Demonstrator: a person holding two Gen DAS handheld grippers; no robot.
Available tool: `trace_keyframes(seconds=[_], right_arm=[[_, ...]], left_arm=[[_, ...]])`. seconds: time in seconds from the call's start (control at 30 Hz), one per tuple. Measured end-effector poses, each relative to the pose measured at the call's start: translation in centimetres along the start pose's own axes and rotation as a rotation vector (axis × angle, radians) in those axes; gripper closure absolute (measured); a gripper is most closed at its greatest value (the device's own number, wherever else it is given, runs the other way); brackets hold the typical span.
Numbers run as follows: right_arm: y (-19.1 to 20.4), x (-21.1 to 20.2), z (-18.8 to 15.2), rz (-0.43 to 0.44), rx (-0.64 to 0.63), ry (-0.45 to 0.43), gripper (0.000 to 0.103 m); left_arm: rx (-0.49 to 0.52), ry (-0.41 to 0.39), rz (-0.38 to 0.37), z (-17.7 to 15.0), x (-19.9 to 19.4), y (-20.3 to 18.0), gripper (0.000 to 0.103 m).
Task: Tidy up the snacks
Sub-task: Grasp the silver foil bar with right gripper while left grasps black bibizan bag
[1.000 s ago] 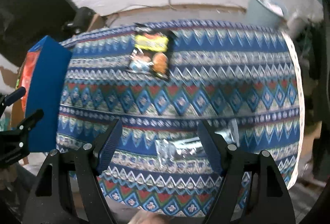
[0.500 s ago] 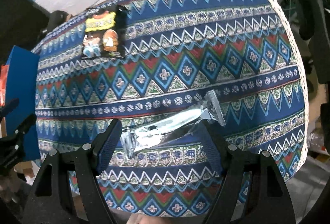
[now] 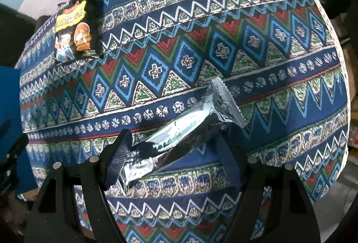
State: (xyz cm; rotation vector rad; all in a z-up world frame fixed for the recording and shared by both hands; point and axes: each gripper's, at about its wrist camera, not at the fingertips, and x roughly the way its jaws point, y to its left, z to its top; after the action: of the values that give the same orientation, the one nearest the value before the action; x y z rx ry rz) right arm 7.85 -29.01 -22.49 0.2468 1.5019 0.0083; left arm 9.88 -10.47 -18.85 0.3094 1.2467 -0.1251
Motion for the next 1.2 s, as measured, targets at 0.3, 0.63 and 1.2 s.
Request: trace_keyframes(seconds=[0.3, 0.63, 1.2], right_arm=[[3.2, 0.1, 0.3, -0.034, -0.223, -0.045, 0.065], [4.9, 0.0, 0.1, -0.069, -0.285, -0.075, 0.064], [3.2, -1.5, 3.8, -0.046, -0.304, -0.118, 0.073]], left_arm=[[0.008, 0.011, -0.004, 0.1, 0.4, -0.2, 0.023], [-0.019, 0.025, -0.017, 0.4, 1.1, 0.1, 0.023], [-0.168, 0.022, -0.123, 4.0, 3.4, 0.3, 0.017]])
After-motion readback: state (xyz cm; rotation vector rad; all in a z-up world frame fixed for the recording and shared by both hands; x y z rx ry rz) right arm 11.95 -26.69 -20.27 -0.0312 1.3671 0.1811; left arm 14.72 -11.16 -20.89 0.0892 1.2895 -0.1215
